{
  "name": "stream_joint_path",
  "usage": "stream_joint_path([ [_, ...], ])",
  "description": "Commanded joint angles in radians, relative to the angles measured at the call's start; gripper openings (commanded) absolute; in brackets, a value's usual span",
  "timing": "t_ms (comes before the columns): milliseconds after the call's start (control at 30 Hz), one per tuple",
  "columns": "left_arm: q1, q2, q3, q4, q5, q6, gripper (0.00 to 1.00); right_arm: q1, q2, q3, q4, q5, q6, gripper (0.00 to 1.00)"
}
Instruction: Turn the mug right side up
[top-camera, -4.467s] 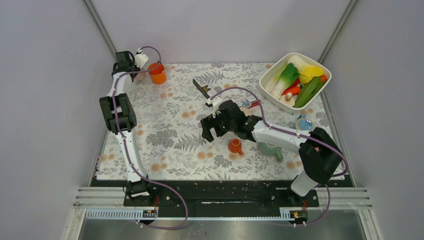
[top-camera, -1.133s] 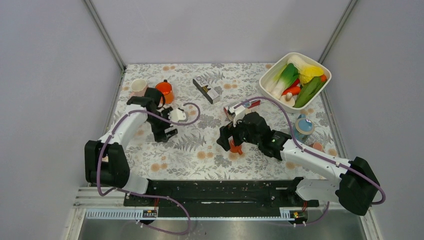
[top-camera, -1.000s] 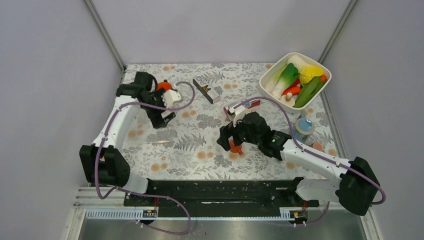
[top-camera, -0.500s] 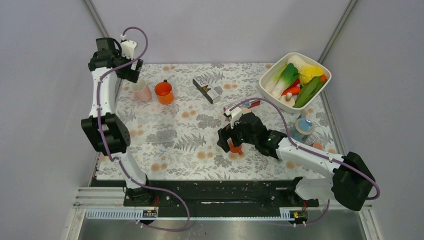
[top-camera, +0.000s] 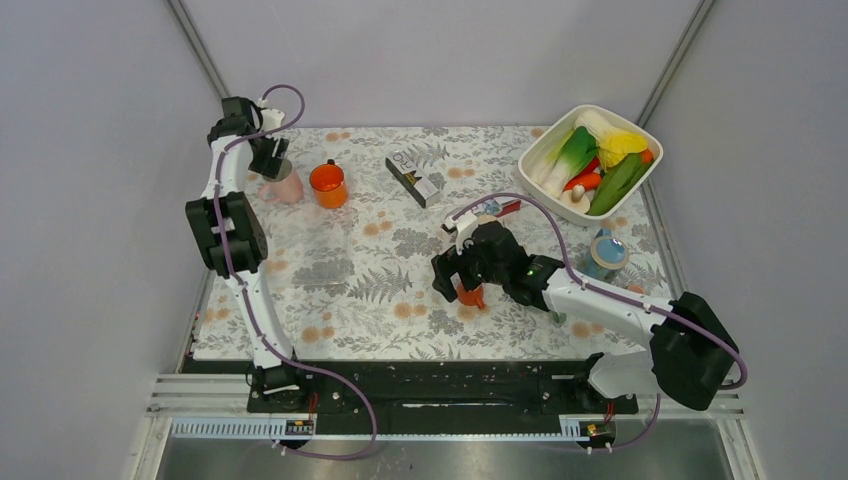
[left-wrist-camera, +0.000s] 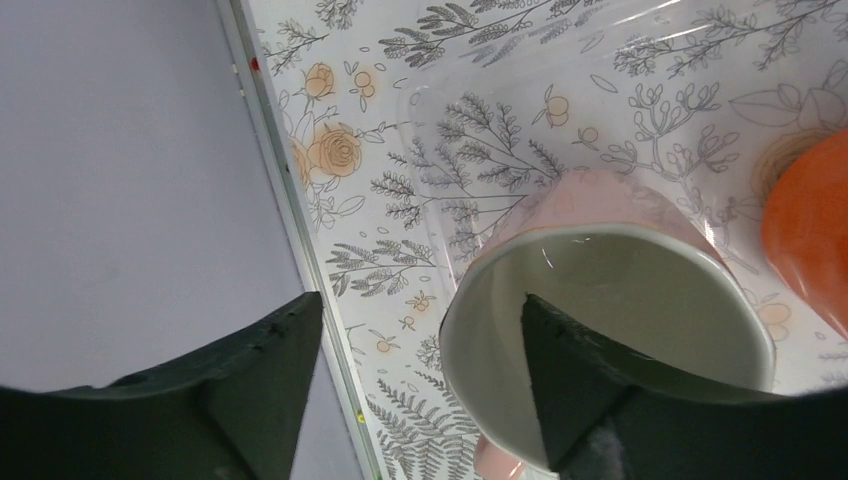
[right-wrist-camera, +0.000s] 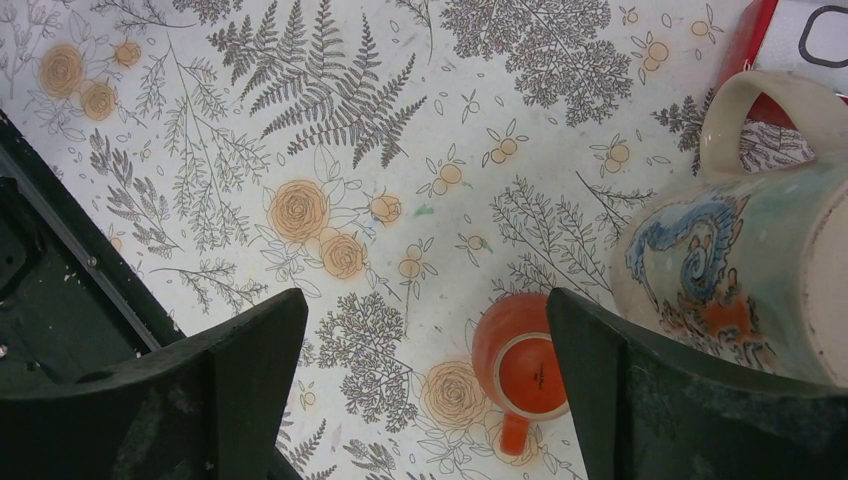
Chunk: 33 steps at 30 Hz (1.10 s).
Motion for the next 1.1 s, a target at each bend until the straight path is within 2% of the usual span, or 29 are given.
stream_joint_path([
  [0, -0.002, 0.006, 0.030, 0.049, 0.024, 0.061, 0.69, -0.009, 0.014, 0.054, 0.037, 0.005, -0.009, 0.99],
  [100, -0.003, -0.002, -0.009, 0.101, 0.047, 0.118, 0.49, -0.009, 0.025, 0.063, 0.037, 0.007, -0.009, 0.99],
  [200, -0.003, -0.001, -0.014, 0.145, 0.049, 0.136, 0.21, -0.009, 0.037, 0.076, 0.036, 0.005, -0.007, 0.99],
  [367, -0.002, -0.001, -0.013, 0.199, 0.092, 0.158, 0.00, -0.009, 0.053, 0.094, 0.030, -0.001, -0.002, 0.99],
  [467, -0.003, 0.029, 0.039, 0.213, 0.094, 0.170, 0.00, -0.009, 0.063, 0.101, 0.026, -0.002, 0.000, 0.99],
  [600, 0.000, 0.131, 0.231, 0.096, 0.158, 0.154, 0.00, -0.009, 0.078, 0.114, 0.011, -0.003, 0.005, 0.99],
  [667, 0.003, 0.162, 0.278, 0.056, 0.192, 0.145, 0.00, -0.009, 0.078, 0.114, 0.007, -0.002, 0.005, 0.99],
  [900, 0.036, 0.197, 0.335, -0.047, 0.300, 0.072, 0.00, -0.009, 0.070, 0.113, -0.001, 0.003, 0.002, 0.99],
  [1067, 0.060, 0.148, 0.296, -0.091, 0.391, 0.037, 0.00, -0.009, 0.070, 0.116, -0.005, 0.000, 0.000, 0.99],
])
